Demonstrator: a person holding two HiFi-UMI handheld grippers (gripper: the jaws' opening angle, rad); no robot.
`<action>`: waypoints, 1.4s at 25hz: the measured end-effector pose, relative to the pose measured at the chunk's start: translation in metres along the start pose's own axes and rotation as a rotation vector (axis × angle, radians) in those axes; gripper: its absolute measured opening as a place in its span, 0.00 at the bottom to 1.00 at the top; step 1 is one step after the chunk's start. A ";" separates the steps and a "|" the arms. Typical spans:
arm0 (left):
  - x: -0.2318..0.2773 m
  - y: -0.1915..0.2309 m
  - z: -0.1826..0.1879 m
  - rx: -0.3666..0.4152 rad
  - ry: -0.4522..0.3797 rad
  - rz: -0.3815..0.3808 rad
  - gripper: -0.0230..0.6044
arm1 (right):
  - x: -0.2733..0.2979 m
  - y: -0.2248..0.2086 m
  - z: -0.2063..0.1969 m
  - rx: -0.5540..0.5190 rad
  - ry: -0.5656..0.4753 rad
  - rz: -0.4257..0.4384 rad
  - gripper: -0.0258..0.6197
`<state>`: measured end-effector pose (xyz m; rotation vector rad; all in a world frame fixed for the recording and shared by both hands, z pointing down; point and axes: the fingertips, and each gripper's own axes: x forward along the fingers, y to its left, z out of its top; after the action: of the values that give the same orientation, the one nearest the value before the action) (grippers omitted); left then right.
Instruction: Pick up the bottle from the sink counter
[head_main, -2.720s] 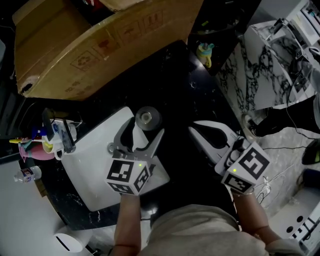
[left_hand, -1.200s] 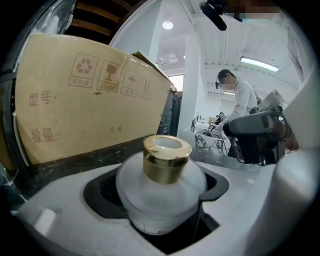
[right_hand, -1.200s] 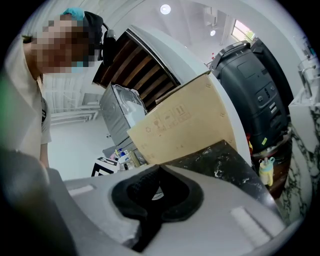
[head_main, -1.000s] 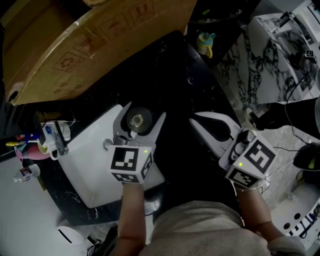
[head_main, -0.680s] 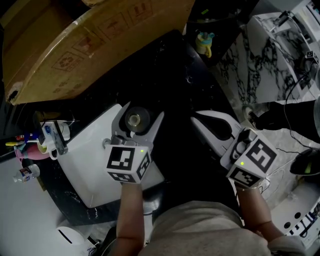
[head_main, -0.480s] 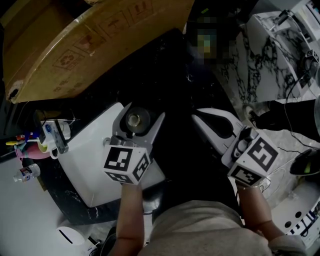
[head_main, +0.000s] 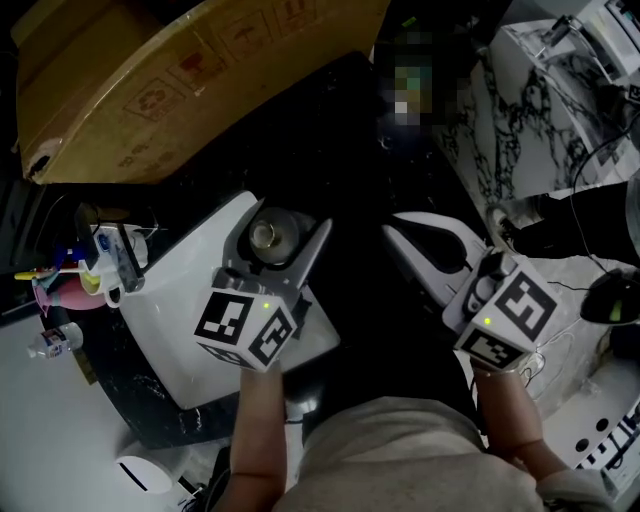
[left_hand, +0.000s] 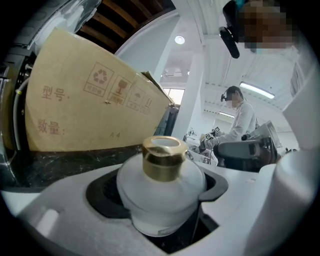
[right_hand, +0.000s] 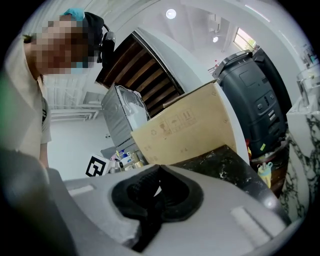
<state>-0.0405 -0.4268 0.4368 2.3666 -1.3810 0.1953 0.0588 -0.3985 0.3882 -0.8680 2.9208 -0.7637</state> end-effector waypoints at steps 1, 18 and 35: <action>-0.004 -0.002 0.003 -0.005 -0.012 -0.010 0.61 | 0.000 0.005 0.001 0.000 -0.009 0.001 0.04; -0.086 -0.051 0.065 0.008 -0.200 -0.167 0.61 | -0.017 0.086 0.014 -0.062 -0.116 0.005 0.04; -0.160 -0.072 0.083 0.047 -0.304 -0.205 0.61 | -0.030 0.164 0.023 -0.205 -0.159 -0.009 0.04</action>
<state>-0.0656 -0.3001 0.2922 2.6393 -1.2564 -0.1992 0.0027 -0.2739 0.2895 -0.9084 2.8891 -0.3790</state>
